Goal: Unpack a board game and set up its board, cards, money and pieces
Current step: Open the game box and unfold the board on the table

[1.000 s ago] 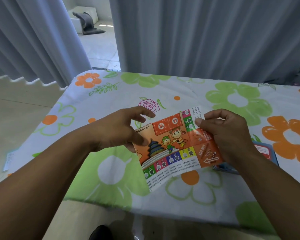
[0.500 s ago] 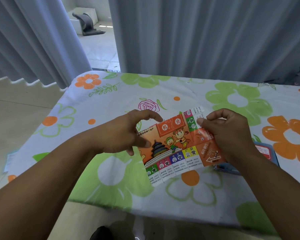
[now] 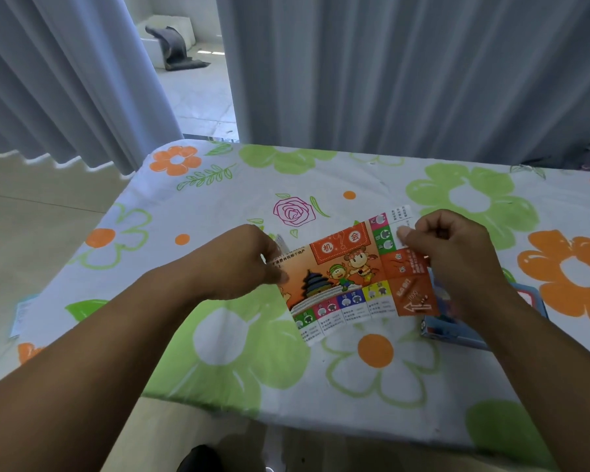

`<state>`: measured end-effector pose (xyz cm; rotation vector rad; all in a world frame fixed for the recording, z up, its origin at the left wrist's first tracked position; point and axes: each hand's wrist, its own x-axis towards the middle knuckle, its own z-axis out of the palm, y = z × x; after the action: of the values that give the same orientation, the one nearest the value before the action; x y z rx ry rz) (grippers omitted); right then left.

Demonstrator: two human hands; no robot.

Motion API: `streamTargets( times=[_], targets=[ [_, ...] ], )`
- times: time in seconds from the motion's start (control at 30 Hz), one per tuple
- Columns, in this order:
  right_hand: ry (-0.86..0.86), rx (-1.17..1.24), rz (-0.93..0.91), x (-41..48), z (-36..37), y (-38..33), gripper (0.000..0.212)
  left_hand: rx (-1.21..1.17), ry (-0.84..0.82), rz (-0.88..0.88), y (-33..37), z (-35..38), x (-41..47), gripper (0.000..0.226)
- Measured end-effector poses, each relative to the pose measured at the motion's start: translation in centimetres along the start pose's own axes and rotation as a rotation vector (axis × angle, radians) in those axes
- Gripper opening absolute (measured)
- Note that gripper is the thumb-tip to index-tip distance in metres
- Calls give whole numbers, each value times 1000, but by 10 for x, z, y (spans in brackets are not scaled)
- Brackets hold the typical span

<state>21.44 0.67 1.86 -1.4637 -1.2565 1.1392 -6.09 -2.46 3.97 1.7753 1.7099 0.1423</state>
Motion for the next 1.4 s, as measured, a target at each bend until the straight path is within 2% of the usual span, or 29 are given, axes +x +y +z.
streamTargets(
  times=[0.07, 0.13, 0.23, 0.3, 0.43, 0.53, 0.67, 0.77, 0.83, 0.9, 1.0, 1.1, 1.2, 1.3, 1.37, 1.4],
  targets=[
    [-31, 46, 40, 0, -2, -3, 26, 60, 112, 29, -7, 0, 5, 21],
    [-52, 108, 77, -1, -3, -6, 26, -2, 180, 64, -12, -4, 6, 20],
    [-48, 230, 139, 0, -4, -5, 25, -92, 198, 91, -13, -6, 3, 14],
    [-105, 290, 179, 0, -5, -6, 17, -74, 200, 91, -7, -3, 1, 12],
    [-251, 232, 342, -3, -4, -10, 52, 83, 183, 64, 5, 2, -2, 24],
    [-191, 153, 346, -4, -1, -9, 46, 114, 185, 59, 8, 3, -3, 26],
    [-112, 160, 299, -1, -2, -6, 23, -37, 180, 49, 1, 3, 2, 24],
    [-137, 238, 298, -1, -4, -8, 13, -174, 207, -59, -6, 5, 6, 40],
    [-151, 280, 308, 0, -5, -8, 11, -362, 171, -171, -13, 7, 9, 53],
    [-160, 307, 313, 1, -6, -7, 18, -518, 127, -268, -17, 10, 10, 64],
    [-176, 340, 325, 1, -6, -4, 44, -672, 49, -346, -19, 14, 12, 52],
    [-167, 327, 306, 3, -7, -2, 23, -731, 10, -388, -18, 15, 14, 37],
    [-146, 281, 305, 5, -9, 1, 16, -779, 28, -443, -18, 11, 16, 41],
    [-125, 220, 314, 7, -10, 5, 10, -844, 103, -453, -20, 4, 16, 36],
    [-113, 205, 335, 9, -9, 9, 8, -876, 195, -439, -24, 0, 16, 23],
    [-118, 196, 342, 10, -8, 12, 9, -886, 254, -431, -27, -1, 16, 25]
  ],
)
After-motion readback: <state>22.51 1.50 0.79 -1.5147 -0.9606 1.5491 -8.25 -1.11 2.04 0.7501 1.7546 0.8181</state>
